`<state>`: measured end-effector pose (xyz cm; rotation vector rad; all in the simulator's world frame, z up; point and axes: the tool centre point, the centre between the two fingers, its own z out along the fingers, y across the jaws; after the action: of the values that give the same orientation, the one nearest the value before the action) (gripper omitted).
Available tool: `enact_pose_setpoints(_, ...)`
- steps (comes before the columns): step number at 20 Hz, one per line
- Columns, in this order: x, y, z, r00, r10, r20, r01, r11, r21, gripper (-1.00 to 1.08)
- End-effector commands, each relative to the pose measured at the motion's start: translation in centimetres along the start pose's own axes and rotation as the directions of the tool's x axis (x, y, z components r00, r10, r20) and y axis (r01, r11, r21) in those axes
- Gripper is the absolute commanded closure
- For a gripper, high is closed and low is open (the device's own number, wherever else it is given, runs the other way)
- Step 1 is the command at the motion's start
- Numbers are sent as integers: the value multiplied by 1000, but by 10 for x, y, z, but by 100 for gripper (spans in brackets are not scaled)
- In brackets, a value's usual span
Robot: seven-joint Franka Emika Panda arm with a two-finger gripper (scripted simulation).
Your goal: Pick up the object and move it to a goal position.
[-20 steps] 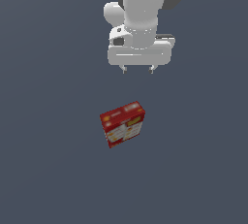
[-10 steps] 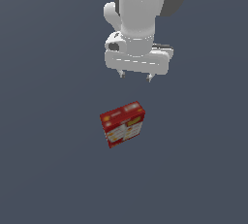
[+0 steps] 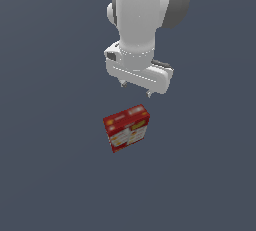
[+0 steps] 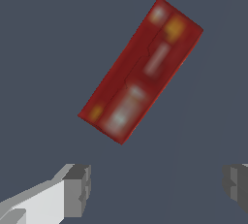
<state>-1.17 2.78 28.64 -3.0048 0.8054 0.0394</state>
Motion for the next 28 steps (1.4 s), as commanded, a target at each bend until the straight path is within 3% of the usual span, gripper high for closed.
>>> enact_pose_setpoints(1,9,-1,4,997,71,-3,-71,997,-1,-92)
enact_pose_setpoints(7,30,-1,15,972,236,-12,-236,972,-3,-92)
enact_pose_setpoints(16,58,-2,31,893,448,-28,-449,894,-3,-92)
enact_pose_setpoints(22,69,-1,38,848,529,-36,-529,849,-2,-92)
enact_pose_setpoints(28,73,-1,42,825,564,-39,-564,826,-1,-92)
